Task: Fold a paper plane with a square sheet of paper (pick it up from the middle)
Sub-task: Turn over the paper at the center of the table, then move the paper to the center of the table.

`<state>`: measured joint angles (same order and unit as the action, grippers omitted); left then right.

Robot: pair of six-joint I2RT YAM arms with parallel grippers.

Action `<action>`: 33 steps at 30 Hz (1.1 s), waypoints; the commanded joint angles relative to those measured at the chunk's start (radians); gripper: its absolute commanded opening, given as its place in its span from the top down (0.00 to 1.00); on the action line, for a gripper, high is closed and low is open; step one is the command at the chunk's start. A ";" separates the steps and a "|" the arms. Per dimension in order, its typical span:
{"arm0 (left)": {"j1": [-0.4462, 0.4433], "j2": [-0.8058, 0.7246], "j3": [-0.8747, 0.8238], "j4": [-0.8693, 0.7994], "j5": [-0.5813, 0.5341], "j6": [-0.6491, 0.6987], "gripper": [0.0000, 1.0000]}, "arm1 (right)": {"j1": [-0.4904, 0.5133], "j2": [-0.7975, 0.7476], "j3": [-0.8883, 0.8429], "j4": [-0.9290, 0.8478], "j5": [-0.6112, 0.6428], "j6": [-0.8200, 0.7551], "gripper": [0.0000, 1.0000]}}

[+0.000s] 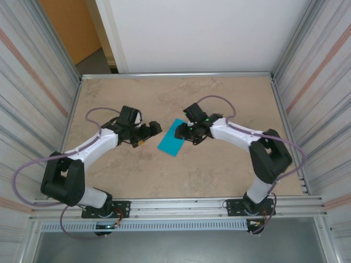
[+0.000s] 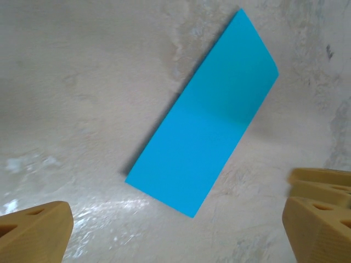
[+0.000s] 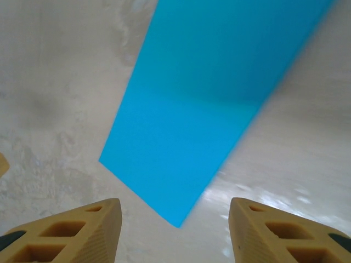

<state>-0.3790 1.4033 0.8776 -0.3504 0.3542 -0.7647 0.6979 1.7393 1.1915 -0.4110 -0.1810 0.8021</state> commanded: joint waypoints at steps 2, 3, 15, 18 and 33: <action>0.062 -0.083 -0.059 0.042 0.077 -0.001 0.02 | 0.050 0.154 0.146 -0.008 -0.016 -0.030 0.52; 0.073 -0.092 -0.070 0.042 0.081 -0.005 0.01 | 0.056 0.185 0.173 -0.020 -0.012 -0.042 0.52; 0.104 -0.066 -0.085 0.025 0.105 -0.015 0.01 | 0.101 0.386 0.290 -0.160 -0.051 -0.188 0.56; 0.106 -0.051 -0.078 0.032 0.138 0.003 0.02 | 0.109 0.366 0.234 -0.202 -0.073 -0.244 0.56; 0.054 -0.045 -0.171 0.113 0.253 -0.067 0.09 | 0.002 0.027 -0.011 0.031 -0.122 0.098 0.58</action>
<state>-0.2989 1.3632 0.7227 -0.2497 0.5835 -0.8101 0.7288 1.8408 1.2404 -0.4297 -0.3386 0.7116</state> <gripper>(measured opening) 0.913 0.422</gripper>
